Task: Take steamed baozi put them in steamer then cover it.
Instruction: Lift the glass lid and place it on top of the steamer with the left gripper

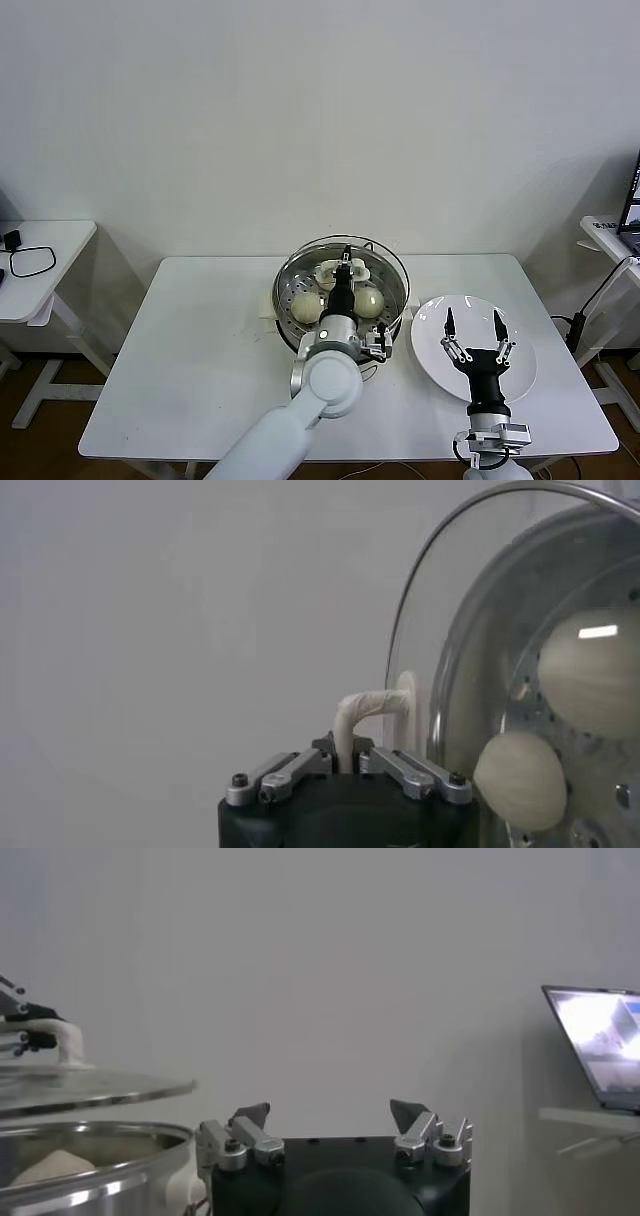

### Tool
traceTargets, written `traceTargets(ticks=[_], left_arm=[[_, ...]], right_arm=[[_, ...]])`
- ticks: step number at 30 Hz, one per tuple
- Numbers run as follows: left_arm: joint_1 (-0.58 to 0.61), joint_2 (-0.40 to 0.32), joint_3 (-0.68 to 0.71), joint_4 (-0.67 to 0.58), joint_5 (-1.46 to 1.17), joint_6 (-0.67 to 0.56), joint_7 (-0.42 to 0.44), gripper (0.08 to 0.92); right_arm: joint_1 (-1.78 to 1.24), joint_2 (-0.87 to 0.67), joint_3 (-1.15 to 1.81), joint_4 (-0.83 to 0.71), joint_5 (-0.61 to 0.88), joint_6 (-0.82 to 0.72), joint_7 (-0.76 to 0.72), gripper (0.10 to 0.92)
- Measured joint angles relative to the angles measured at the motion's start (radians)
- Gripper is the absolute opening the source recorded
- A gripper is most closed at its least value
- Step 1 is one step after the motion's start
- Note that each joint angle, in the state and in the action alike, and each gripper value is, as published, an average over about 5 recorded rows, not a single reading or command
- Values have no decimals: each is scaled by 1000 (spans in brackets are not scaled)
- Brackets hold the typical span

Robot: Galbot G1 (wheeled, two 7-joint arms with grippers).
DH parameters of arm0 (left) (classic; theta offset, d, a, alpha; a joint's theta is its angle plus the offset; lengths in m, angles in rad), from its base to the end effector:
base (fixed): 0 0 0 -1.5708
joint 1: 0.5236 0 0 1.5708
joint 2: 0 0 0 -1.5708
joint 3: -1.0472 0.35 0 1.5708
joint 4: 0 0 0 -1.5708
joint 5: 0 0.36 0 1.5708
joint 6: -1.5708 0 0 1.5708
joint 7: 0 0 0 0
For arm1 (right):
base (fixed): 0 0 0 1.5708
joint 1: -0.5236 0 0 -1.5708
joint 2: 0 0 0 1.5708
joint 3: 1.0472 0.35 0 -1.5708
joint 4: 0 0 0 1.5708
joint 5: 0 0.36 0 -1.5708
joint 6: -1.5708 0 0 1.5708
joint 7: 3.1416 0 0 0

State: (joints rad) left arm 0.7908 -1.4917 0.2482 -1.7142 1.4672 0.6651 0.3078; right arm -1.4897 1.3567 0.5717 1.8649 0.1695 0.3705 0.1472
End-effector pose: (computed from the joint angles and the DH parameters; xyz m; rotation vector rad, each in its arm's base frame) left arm 0.3275 -0.2241 -0.2421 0.1650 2.2193 2.0950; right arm 0.2097 -0.0684 -0.3611 0.1723 2.9079 -0.0391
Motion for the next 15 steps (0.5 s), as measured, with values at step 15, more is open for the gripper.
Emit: traceTargets(ticks=[15], left_arm=[[12,-15,-11,37,19,-11,-16,196]], right_arm=[[1,-2,-4,-1,-2,1,-2,823]])
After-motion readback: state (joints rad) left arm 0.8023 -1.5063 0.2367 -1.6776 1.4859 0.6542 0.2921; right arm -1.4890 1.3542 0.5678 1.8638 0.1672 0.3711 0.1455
